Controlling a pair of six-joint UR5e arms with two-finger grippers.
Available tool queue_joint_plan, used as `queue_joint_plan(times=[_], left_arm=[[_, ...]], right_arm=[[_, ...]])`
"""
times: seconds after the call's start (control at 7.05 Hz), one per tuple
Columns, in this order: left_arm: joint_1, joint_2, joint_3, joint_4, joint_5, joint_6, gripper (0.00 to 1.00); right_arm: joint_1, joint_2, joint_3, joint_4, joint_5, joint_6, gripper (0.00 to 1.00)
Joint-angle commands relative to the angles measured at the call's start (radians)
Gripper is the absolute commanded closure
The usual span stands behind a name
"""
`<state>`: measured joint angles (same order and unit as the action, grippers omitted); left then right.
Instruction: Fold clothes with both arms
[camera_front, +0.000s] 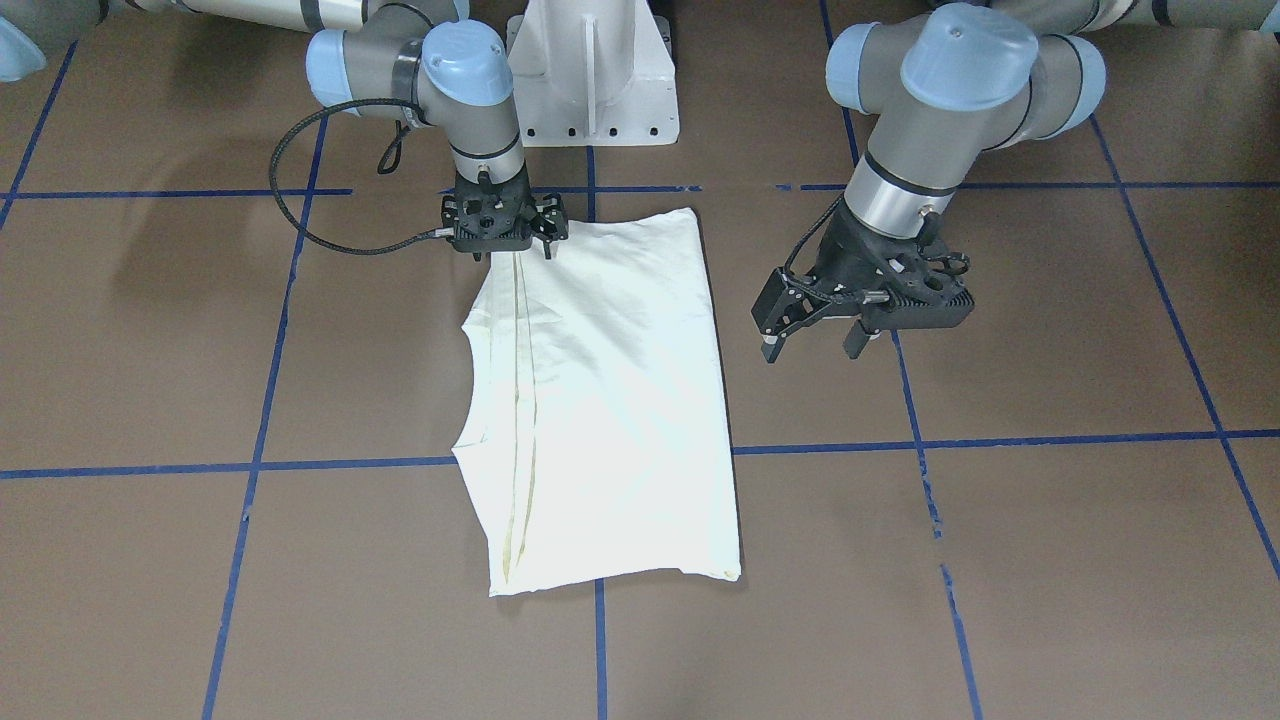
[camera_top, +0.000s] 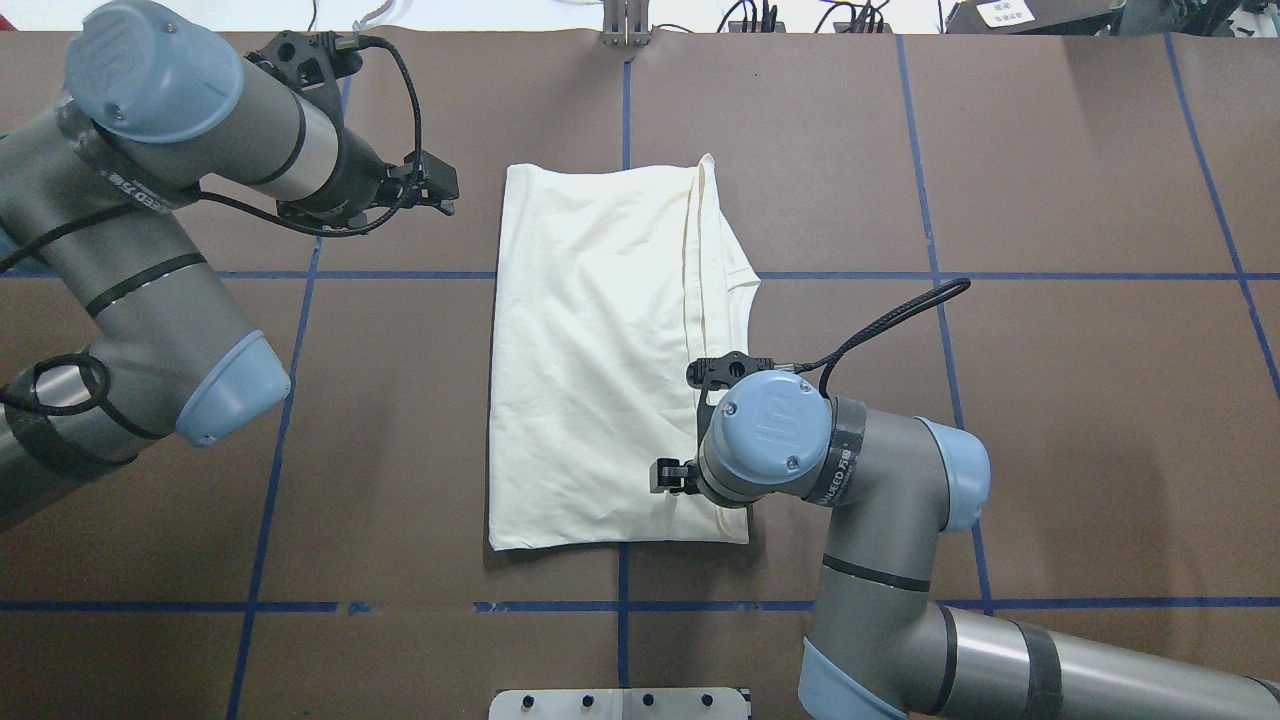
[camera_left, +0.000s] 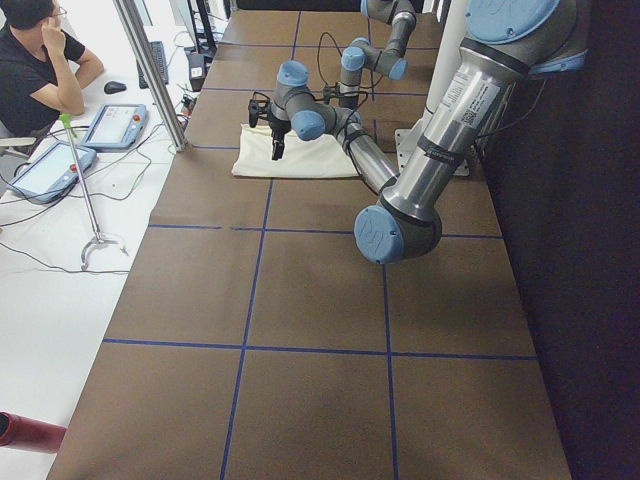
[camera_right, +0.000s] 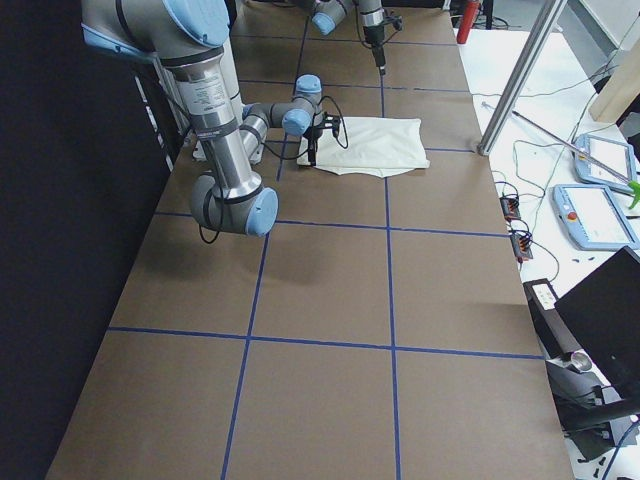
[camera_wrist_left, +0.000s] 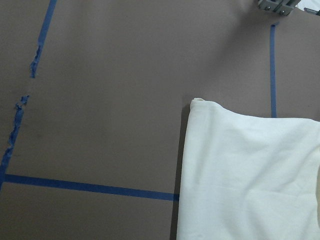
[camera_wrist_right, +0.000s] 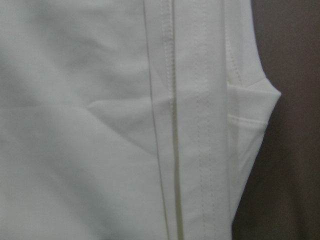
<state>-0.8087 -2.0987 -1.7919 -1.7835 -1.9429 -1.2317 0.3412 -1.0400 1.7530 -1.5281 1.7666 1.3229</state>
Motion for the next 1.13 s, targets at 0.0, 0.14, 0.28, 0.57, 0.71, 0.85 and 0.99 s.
queue_joint_plan(times=[0.0,0.14,0.28,0.57,0.71,0.85,0.99], left_arm=[[0.002,0.005,-0.006,0.001,-0.004,0.0,0.0],[0.003,0.005,-0.004,0.001,-0.004,0.0,0.0],[0.006,0.005,-0.004,0.001,-0.004,-0.002,0.0],[0.006,0.005,0.005,-0.005,-0.004,-0.003,0.0],[0.011,0.005,0.006,-0.005,-0.004,-0.005,0.0],[0.02,0.005,0.009,-0.005,-0.004,-0.005,0.0],[0.02,0.005,0.009,-0.008,-0.004,-0.005,0.0]], right_arm=[[-0.01,0.006,0.0,-0.075,0.005,-0.037,0.0],[-0.01,0.0,-0.001,-0.075,0.007,-0.044,0.0],[-0.007,-0.005,-0.001,-0.078,0.01,-0.05,0.0],[-0.002,-0.005,0.022,-0.133,0.011,-0.071,0.0],[-0.001,-0.006,0.042,-0.167,0.011,-0.086,0.0],[0.001,-0.009,0.051,-0.182,0.011,-0.091,0.0],[-0.001,-0.02,0.051,-0.184,0.011,-0.091,0.0]])
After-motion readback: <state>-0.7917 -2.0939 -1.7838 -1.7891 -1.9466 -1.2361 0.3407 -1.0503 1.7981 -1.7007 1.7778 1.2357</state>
